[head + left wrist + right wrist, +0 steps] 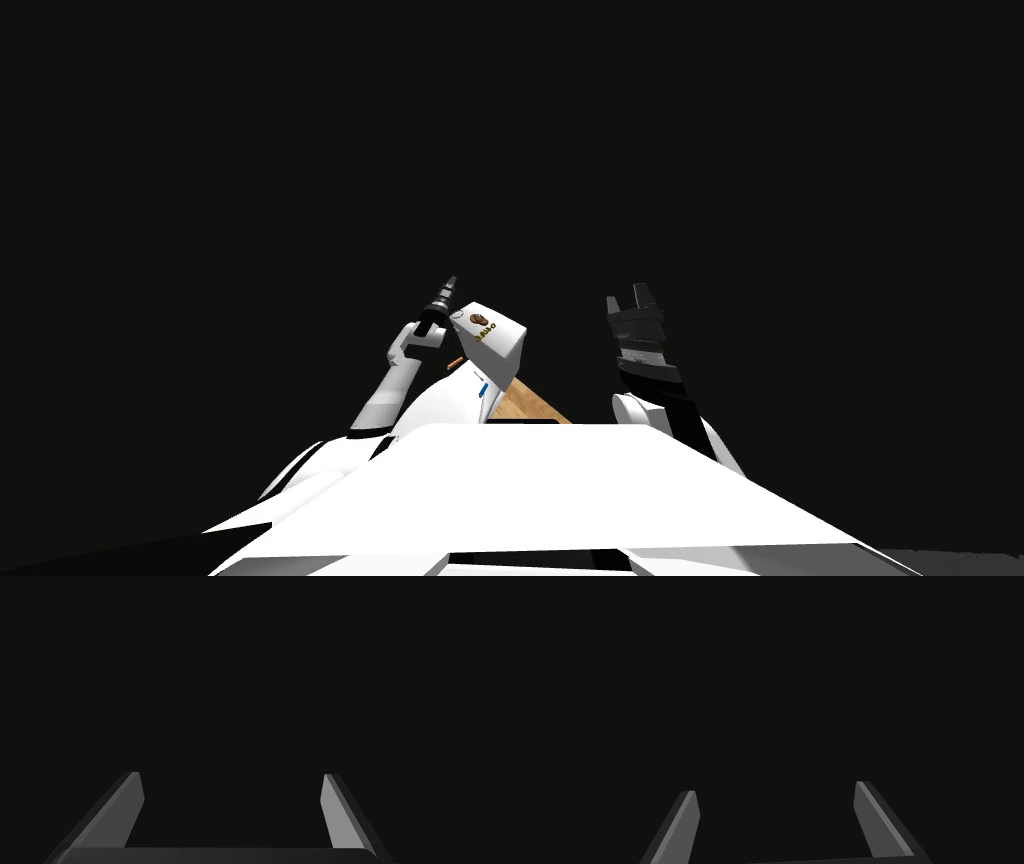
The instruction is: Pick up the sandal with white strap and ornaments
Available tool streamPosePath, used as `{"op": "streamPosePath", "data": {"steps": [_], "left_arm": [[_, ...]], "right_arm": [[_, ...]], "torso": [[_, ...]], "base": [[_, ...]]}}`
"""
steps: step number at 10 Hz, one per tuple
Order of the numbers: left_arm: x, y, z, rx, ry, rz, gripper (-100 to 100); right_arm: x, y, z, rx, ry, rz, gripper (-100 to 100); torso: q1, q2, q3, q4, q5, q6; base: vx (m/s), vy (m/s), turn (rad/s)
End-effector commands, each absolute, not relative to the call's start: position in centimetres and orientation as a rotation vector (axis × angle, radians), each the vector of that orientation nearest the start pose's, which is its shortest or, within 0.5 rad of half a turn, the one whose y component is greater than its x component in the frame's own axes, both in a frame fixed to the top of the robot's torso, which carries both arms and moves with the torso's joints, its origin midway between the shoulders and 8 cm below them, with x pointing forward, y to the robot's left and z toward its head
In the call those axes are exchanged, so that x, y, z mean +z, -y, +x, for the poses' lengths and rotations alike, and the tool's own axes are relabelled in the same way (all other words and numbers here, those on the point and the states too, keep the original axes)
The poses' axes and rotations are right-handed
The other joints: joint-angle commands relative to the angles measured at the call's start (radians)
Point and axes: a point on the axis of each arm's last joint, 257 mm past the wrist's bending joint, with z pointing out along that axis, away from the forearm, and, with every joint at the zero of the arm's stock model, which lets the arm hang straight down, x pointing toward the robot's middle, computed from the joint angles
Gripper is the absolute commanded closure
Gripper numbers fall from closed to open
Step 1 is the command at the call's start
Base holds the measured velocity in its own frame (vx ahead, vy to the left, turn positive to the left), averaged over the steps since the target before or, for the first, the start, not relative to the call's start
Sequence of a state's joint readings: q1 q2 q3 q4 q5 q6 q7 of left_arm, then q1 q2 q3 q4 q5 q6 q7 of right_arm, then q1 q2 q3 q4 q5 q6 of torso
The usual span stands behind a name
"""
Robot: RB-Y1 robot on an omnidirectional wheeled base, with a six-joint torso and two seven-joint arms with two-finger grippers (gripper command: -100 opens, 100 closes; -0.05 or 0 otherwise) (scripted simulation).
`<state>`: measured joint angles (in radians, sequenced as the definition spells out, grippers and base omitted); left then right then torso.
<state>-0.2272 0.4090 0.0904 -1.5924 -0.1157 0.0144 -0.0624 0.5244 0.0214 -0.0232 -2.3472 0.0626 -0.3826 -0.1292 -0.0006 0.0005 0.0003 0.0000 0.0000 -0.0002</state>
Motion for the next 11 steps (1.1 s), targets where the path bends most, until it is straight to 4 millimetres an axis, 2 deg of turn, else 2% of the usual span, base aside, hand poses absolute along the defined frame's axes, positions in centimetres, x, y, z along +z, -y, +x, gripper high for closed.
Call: {"op": "streamPosePath", "data": {"steps": [1,4,10,11], "left_arm": [[-5.6,-35.2,61.0,-0.791,-1.221,-0.682,-100],[-6.2,-36.7,62.8,-0.739,-1.253,-0.726,-100],[-6.2,-36.7,62.8,-0.739,-1.253,-0.726,-100],[-6.3,-37.8,64.1,-0.696,-1.277,-0.758,-100]], "right_arm": [[2.4,28.7,34.7,1.327,-0.639,0.745,0],[2.4,28.7,34.7,1.328,-0.639,0.744,0],[2.4,28.7,34.7,1.327,-0.639,0.745,0],[2.4,28.7,34.7,1.327,-0.639,0.745,0]], "torso": [[0.000,0.000,0.000,0.000,0.000,0.000],[0.001,0.000,0.000,0.000,0.000,0.000],[0.000,0.000,0.000,0.000,0.000,0.000],[0.000,0.000,0.000,0.000,0.000,0.000]], "base": [[0.005,-0.006,0.018],[-0.012,0.003,-0.008],[-0.005,-0.003,0.012],[-0.001,-0.003,0.010]]}}
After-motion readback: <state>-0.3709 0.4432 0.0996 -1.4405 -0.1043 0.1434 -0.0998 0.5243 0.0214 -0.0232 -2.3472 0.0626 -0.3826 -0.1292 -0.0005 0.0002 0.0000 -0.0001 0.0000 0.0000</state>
